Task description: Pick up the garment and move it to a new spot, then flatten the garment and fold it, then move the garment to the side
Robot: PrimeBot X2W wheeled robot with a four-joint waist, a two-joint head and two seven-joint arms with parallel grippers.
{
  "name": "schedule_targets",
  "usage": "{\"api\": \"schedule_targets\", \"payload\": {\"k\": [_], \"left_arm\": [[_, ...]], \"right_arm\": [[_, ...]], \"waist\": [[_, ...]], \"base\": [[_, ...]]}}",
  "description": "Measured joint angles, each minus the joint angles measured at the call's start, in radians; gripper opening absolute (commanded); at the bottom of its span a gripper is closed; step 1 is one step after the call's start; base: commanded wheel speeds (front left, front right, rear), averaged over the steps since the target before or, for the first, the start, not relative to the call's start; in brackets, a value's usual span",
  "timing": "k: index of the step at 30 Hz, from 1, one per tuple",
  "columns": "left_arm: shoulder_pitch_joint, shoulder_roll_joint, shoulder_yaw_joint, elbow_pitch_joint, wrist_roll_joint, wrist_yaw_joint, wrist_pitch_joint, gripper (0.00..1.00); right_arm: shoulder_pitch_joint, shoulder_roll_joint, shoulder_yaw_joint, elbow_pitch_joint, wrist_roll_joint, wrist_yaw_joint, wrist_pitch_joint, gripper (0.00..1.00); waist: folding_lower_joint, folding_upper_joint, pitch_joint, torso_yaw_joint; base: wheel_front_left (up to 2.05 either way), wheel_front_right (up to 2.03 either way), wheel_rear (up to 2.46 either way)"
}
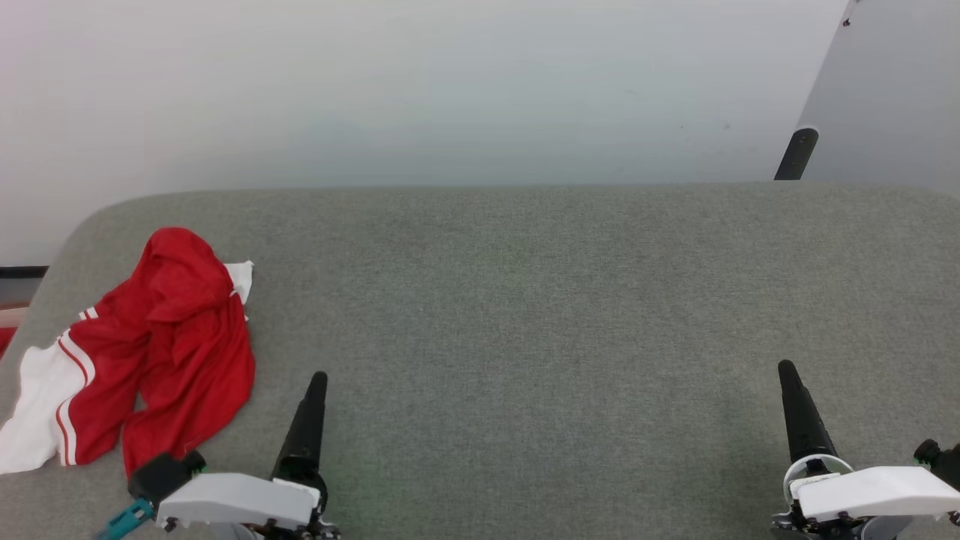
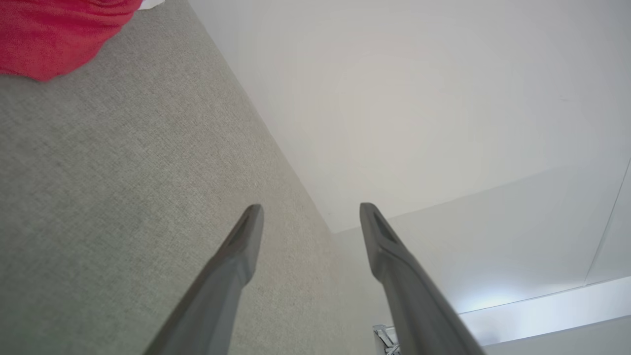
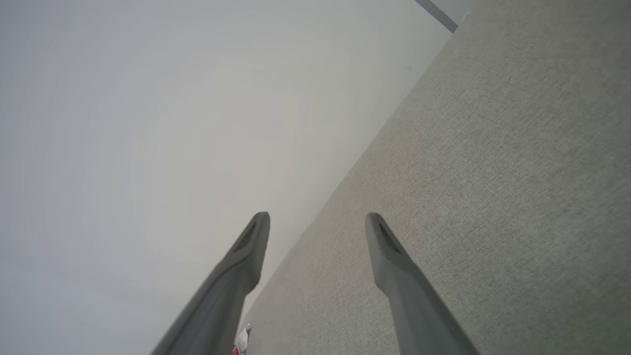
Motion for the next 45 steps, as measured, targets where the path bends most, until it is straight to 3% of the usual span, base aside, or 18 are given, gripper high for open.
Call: {"api": "schedule_targets", "payload": {"k": [12, 13, 14, 32, 45], "left_arm": [[-0.019, 0.033, -0.044, 0.007, 0.302, 0.041, -0.041, 1.0], [-0.019, 0.034, -0.041, 0.001, 0.352, 0.042, -0.048, 1.0], [-0.019, 0.033, -0.017, -0.026, 0.51, 0.04, -0.068, 1.0], [-0.018, 0.005, 0.031, -0.049, 0.749, -0.003, -0.105, 1.0], [-0.019, 0.0, 0.036, -0.049, 0.864, -0.014, -0.134, 1.0]], "right_arm": [[0.0, 0.002, 0.003, -0.023, -0.37, 0.0, -0.036, 1.0], [0.0, 0.002, 0.006, -0.025, -0.423, 0.0, -0.042, 1.0], [0.0, 0.003, 0.013, -0.027, -0.586, 0.0, -0.062, 1.0], [-0.004, 0.003, 0.019, -0.044, -0.773, 0.0, -0.1, 1.0], [-0.01, 0.002, 0.024, -0.06, -0.895, 0.0, -0.129, 1.0]], "waist": [[0.0, 0.0, -0.004, 0.002], [0.0, 0.0, -0.004, 0.002], [0.0, -0.0001, -0.006, 0.006], [0.0, 0.0, -0.006, 0.007], [0.0, 0.0, -0.008, 0.005]], "base": [[0.0, 0.0, 0.0], [0.0, 0.0, 0.0], [0.0, 0.0, 0.0], [0.0, 0.0, 0.0], [0.0, 0.0, 0.0]]}}
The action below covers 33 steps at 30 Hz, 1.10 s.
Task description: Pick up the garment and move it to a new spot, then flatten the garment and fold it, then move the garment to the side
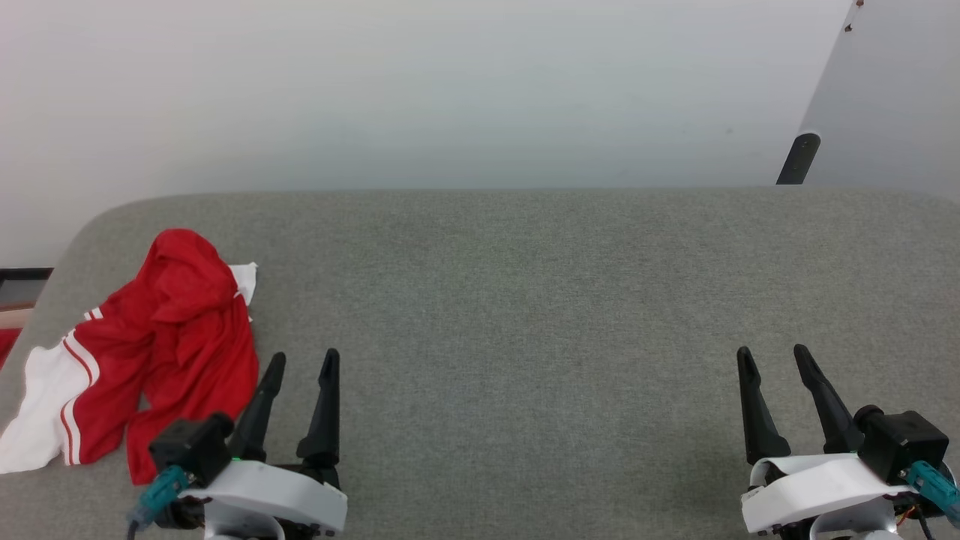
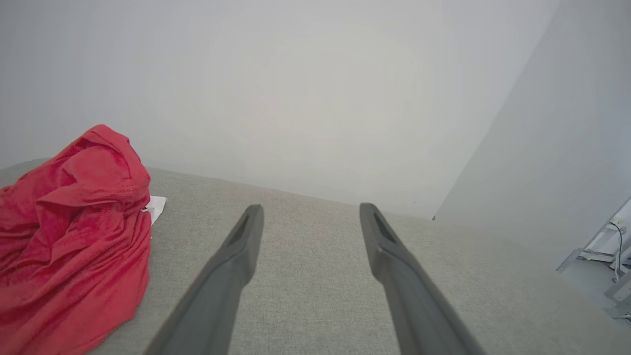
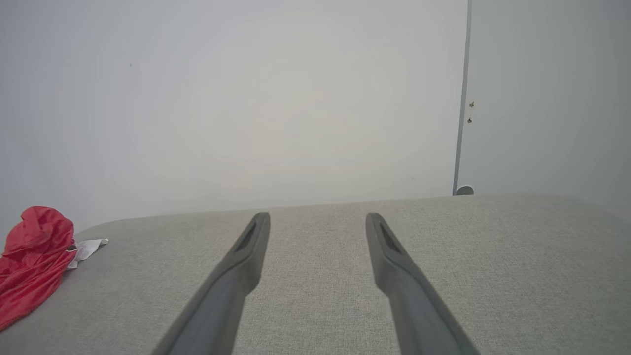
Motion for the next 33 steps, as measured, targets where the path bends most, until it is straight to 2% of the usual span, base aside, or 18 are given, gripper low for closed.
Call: {"api": "schedule_targets", "payload": {"k": [22, 33], "left_arm": [[-0.008, 0.023, -0.033, -0.008, 0.128, -0.004, -0.041, 1.0], [-0.009, 0.029, -0.042, -0.014, 0.166, -0.004, -0.057, 1.0]], "right_arm": [[-0.006, 0.0, 0.01, -0.018, -0.179, 0.0, -0.042, 1.0], [-0.007, -0.001, 0.013, -0.024, -0.232, 0.0, -0.054, 1.0]], "waist": [[0.0, 0.0, -0.006, -0.004], [0.0, 0.0, -0.007, -0.009]], "base": [[0.0, 0.0, 0.0], [0.0, 0.0, 0.0]]}}
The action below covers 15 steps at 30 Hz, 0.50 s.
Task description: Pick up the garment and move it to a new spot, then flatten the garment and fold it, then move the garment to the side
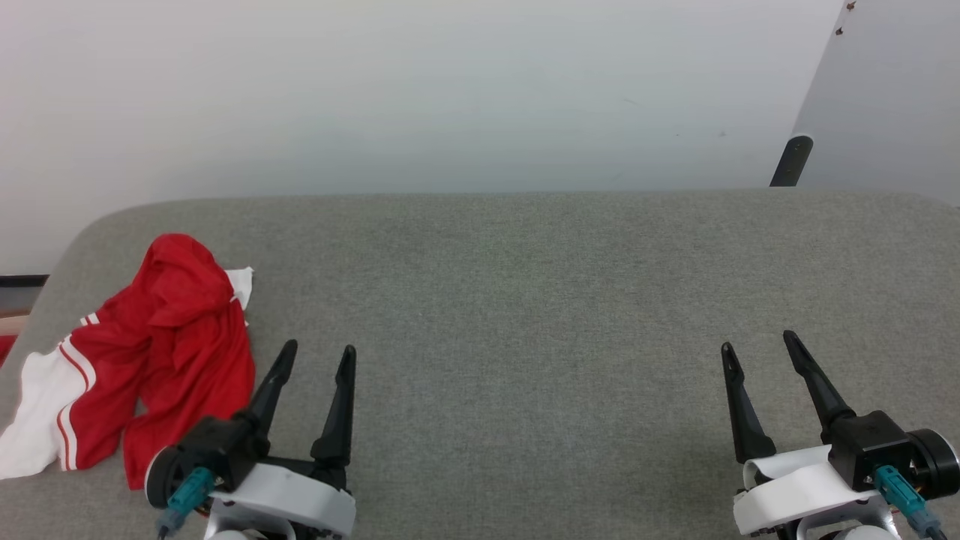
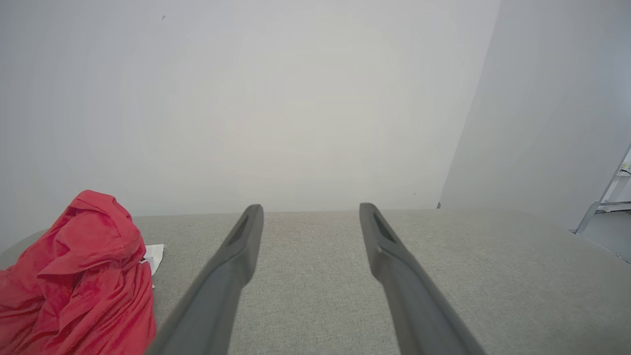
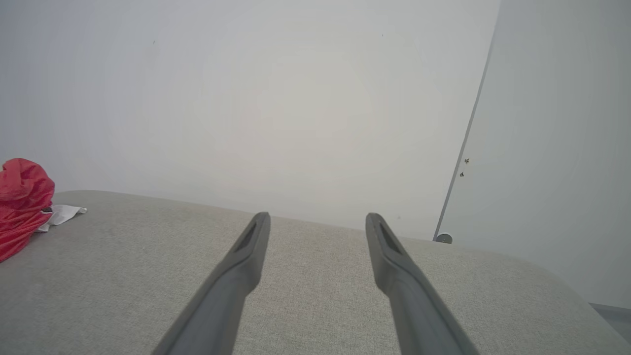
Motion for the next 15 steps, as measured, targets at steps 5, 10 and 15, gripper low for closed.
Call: {"api": "schedule_targets", "payload": {"k": [5, 10, 15], "left_arm": [[0.001, -0.002, 0.0, -0.002, 0.003, 0.0, 0.0, 1.0], [0.002, 0.0, 0.001, 0.001, 0.003, 0.0, 0.0, 1.0], [0.002, -0.002, 0.002, 0.003, 0.001, 0.0, 0.0, 1.0]], "right_arm": [[0.0, 0.0, -0.001, 0.0, 0.0, 0.0, 0.0, 1.0], [0.0, 0.0, -0.004, -0.001, -0.002, 0.0, 0.0, 1.0], [0.001, 0.0, -0.003, 0.001, -0.002, 0.0, 0.0, 1.0]], "waist": [[0.0, 0.0, 0.0, 0.0], [0.0, 0.0, -0.001, 0.0], [0.0, 0.0, -0.005, 0.007]], "base": [[0.0, 0.0, 0.0], [0.0, 0.0, 0.0], [0.0, 0.0, 0.0]]}}
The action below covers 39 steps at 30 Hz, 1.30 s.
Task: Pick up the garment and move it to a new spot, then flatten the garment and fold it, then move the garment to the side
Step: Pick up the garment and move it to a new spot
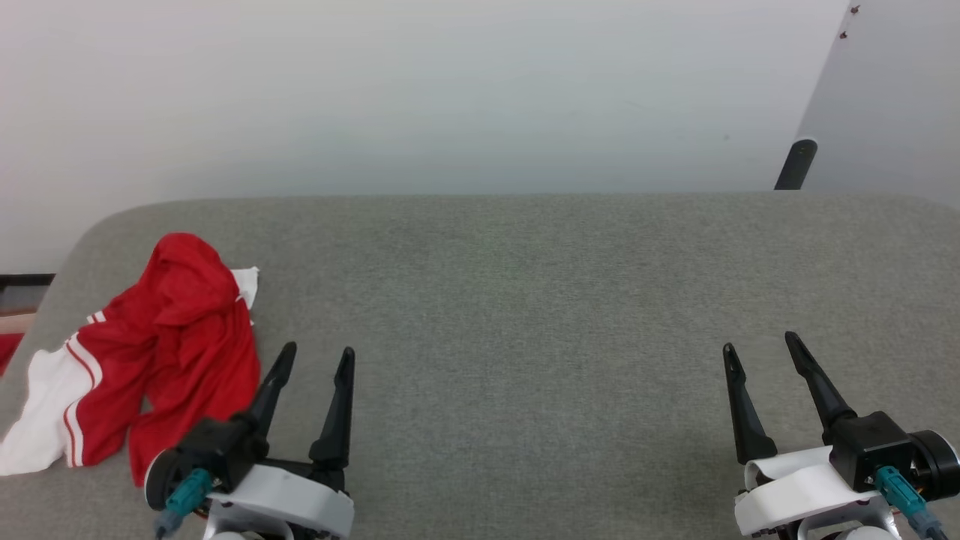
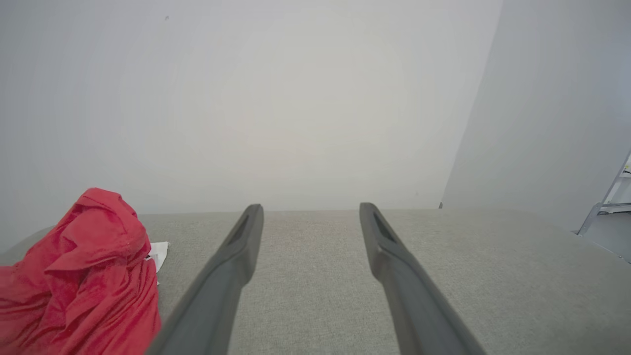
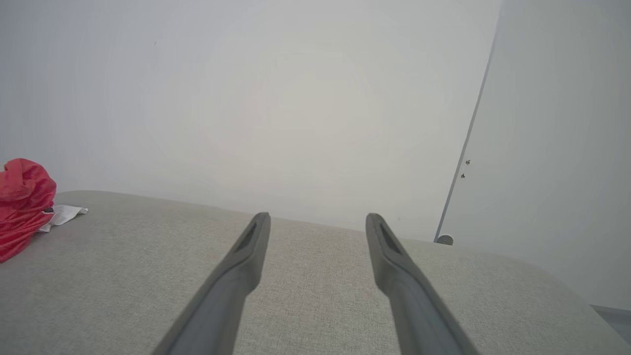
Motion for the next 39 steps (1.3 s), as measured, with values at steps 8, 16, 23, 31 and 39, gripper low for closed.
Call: {"api": "schedule_targets", "payload": {"k": [8, 16, 23, 31, 39], "left_arm": [[-0.023, 0.01, 0.032, 0.054, -0.014, 0.0, 0.0, 1.0], [-0.04, 0.021, 0.085, 0.077, 0.005, 0.0, 0.0, 1.0], [-0.042, 0.024, 0.116, 0.071, 0.02, 0.006, 0.0, 1.0], [-0.043, 0.02, 0.123, 0.07, 0.019, 0.006, 0.0, 1.0], [-0.109, 0.009, 0.137, 0.091, -0.098, 0.004, 0.088, 1.0]], "right_arm": [[0.003, 0.0, 0.01, 0.014, -0.003, 0.0, -0.002, 1.0], [-0.003, 0.0, 0.037, 0.031, 0.001, 0.0, -0.002, 1.0], [-0.017, 0.0, 0.058, 0.044, 0.014, 0.0, -0.002, 1.0], [-0.031, 0.0, 0.055, 0.058, 0.016, 0.0, -0.002, 1.0], [-0.051, 0.0, 0.056, 0.057, -0.003, 0.0, -0.002, 1.0]], "waist": [[0.0, 0.0, -0.006, 0.06], [0.0, 0.0, -0.012, 0.174], [0.0, 0.0, -0.016, 0.294], [0.0, 0.0, -0.014, 0.415], [0.0, 0.0, 0.017, 0.457]], "base": [[0.0, 0.0, 0.0], [0.0, 0.0, 0.0], [0.0, 0.0, 0.0], [0.0, 0.0, 0.0], [0.0, 0.0, 0.0]]}}
